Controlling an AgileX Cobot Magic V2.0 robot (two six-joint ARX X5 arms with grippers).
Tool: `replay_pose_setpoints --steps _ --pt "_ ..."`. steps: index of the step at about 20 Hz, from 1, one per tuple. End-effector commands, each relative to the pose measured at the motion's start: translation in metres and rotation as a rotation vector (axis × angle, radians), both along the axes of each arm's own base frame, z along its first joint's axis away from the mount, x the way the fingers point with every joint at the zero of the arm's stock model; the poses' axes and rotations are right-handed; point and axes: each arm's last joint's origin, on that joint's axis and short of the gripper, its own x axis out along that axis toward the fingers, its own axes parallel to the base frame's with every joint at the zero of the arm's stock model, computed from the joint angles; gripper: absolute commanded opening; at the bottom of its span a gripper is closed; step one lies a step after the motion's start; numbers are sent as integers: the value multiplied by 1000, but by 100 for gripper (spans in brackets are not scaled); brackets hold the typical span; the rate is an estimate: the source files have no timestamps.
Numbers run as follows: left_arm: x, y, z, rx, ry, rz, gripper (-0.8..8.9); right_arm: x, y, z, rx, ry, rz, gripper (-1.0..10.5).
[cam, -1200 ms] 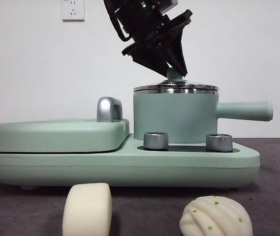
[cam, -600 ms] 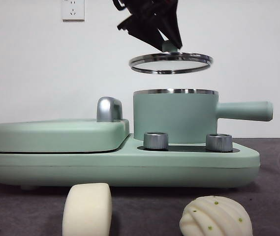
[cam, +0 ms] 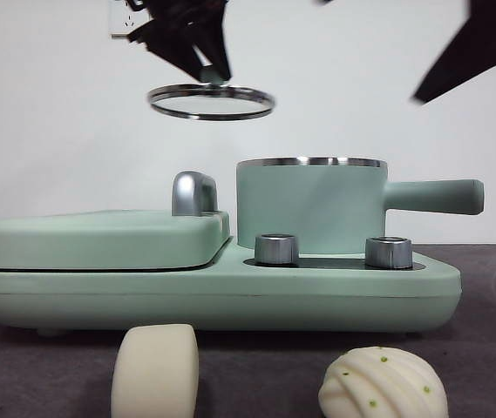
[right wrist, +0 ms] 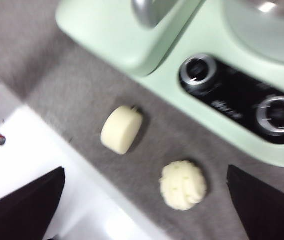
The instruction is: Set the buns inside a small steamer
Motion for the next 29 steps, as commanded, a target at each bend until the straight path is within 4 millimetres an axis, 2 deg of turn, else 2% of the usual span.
replay_pose_setpoints --steps 1,5,7,11,15,17,20,23,27,29 --pt "6 12 13 -24 -54 30 144 0 36 -6 -46 61 -2 515" --pt "17 39 13 -22 -55 100 144 0 89 -32 -132 78 82 515" --pt "21 51 13 -23 -54 131 144 2 109 -49 -153 82 95 515" --pt "26 68 13 -39 -45 191 144 8 134 -84 -216 105 106 514" --pt "29 77 13 -42 -49 214 144 12 144 -110 -271 148 114 511" --pt "29 79 14 -49 -45 224 144 14 147 -119 -291 159 113 449" --pt "30 79 14 -51 -43 227 144 15 150 -124 -291 163 116 333" --pt "30 79 13 -51 -42 228 144 16 150 -130 -310 181 115 318" --pt "29 79 13 -53 -40 230 144 17 152 -135 -318 183 114 149" --pt "29 79 13 -53 -40 230 144 17 152 -133 -313 182 117 144"
